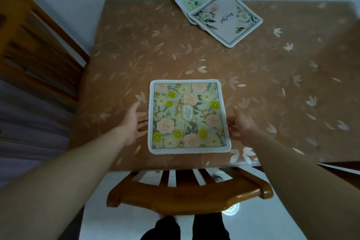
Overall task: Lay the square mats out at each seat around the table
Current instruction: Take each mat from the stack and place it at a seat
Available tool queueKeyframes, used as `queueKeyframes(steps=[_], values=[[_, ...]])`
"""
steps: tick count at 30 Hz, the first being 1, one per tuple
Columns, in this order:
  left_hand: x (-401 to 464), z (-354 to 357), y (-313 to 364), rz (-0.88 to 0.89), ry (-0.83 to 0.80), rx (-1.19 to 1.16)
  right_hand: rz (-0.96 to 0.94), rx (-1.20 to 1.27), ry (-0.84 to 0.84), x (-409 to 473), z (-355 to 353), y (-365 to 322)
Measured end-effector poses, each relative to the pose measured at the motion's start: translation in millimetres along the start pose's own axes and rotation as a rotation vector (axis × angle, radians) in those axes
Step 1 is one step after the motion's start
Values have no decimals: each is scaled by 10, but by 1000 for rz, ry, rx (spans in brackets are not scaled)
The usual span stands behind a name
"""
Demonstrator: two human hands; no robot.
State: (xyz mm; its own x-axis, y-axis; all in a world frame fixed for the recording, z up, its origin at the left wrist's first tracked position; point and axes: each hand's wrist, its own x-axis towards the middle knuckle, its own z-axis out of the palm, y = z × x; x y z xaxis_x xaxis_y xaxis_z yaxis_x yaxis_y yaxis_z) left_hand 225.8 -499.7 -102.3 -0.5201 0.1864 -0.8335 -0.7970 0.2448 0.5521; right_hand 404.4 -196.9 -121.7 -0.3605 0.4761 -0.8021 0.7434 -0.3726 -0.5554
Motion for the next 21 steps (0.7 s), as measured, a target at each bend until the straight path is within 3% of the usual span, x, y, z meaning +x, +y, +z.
queueKeyframes(steps=[21], values=[[-18,20,-44,-1,56,100,16,113,-59,-145,39,-121]])
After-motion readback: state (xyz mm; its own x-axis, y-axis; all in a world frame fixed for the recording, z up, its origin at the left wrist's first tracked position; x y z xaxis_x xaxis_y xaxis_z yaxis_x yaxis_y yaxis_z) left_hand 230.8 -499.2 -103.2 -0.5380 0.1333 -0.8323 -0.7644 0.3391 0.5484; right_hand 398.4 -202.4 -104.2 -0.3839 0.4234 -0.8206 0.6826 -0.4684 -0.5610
